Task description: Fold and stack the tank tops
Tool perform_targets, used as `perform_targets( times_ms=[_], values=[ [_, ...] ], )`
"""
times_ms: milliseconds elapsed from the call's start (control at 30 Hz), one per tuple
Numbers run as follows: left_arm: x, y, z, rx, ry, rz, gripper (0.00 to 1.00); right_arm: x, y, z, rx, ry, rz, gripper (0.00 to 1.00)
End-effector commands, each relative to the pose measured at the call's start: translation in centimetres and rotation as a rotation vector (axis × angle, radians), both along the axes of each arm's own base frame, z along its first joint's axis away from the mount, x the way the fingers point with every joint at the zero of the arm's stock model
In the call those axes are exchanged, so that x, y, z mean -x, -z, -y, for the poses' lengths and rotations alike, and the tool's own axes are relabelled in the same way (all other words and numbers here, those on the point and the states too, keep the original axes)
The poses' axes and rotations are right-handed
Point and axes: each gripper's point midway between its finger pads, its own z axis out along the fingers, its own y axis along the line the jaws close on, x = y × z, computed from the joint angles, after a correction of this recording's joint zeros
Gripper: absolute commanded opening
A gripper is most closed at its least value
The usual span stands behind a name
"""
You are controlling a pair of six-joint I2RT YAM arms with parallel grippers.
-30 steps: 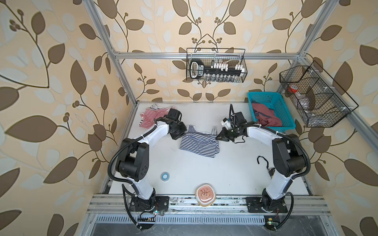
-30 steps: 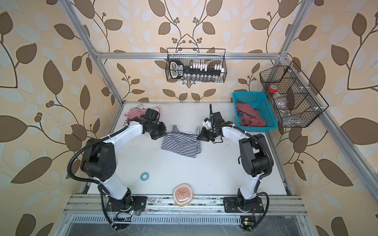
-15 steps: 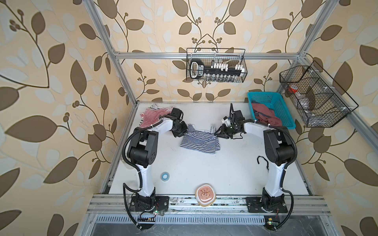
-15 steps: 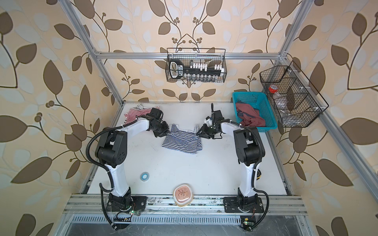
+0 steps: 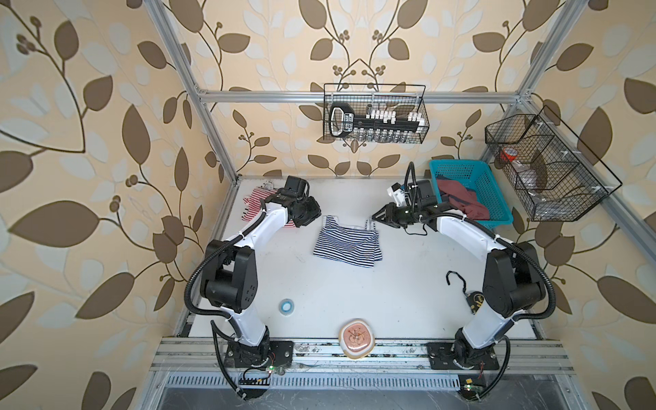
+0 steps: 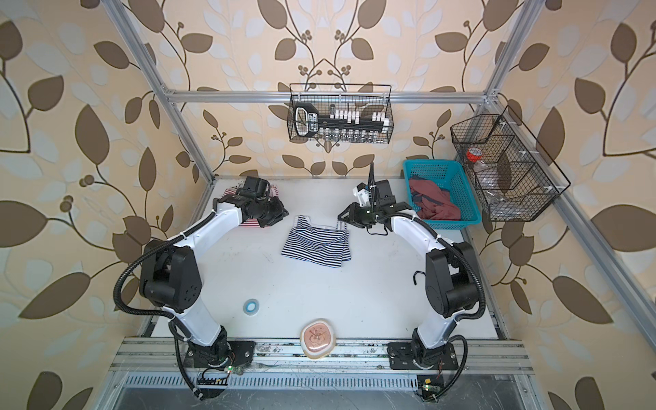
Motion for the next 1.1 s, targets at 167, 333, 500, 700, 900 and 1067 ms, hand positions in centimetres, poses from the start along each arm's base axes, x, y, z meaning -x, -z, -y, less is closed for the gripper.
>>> perform_targets(
  times_ms=[167,333,500,700,900,1067],
  values=[
    [1.8,4.7,4.3,0.109,0.137,-0.116,0.0,0.5,6.8,-3.3,-0.037,-0.085,-0.155,0.0],
    [0.3,6.5,5.0,0.103,0.164,-0.14,0.02,-0.9,9.3,-3.2,-0.025,-0.074,-0.205,0.0],
    [-1.7,8.9,4.9,0.074,0.174,-0.171,0.07,-2.6,10.7,-2.1,-0.034,-0.032,-0.225,0.01],
    [-3.8,10.1,5.3,0.087,0.186,-0.187,0.11,-4.2,11.7,-1.0,-0.048,0.003,-0.242,0.01],
    [-5.2,9.0,5.0,0.104,0.174,-0.162,0.23,-4.8,13.8,-1.0,-0.045,0.011,-0.279,0.01],
    [-5.8,4.5,4.3,0.091,0.184,-0.081,0.4,-5.2,13.0,-0.5,-0.045,0.024,-0.257,0.01]
  ],
)
